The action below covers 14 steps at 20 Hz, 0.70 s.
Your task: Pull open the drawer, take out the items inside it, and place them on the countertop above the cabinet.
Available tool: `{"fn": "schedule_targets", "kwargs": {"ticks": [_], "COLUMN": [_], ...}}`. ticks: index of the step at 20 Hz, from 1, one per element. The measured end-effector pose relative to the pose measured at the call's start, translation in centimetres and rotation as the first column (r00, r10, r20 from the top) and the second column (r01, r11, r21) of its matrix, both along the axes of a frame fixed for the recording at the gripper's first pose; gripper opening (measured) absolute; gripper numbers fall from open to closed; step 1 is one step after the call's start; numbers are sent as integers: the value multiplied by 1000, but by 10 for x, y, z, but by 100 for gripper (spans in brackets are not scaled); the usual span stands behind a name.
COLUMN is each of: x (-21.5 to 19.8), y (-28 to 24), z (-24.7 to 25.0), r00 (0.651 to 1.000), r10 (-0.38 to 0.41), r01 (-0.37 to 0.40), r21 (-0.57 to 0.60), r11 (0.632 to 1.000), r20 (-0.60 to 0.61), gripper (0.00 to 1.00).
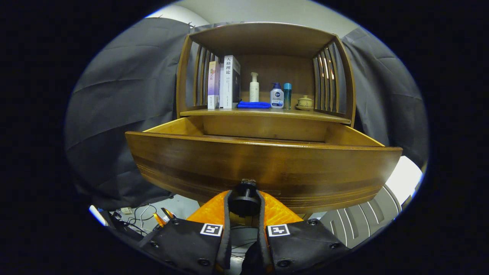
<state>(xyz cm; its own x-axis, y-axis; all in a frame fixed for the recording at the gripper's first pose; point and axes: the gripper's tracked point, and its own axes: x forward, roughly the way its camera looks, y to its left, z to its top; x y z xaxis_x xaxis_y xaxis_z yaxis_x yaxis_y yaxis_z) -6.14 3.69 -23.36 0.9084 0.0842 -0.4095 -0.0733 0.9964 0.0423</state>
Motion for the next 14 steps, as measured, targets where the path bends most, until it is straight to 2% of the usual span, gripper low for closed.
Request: {"fn": "schedule_targets", "kwargs": {"ticks": [1, 5, 10, 14], "x": [-1, -9, -20, -10], "y": [1, -1, -17, -31], "z": [2, 8, 48, 98], "r00": [1000, 999, 998, 992], "r10": [5, 35, 46, 47], "r01": [-5, -34, -47, -49], "r21": [4, 33, 23, 11], "r11": [1000, 999, 999, 999], "r20": [-2, -10, 46, 118], "gripper": [31, 48, 100, 100]}}
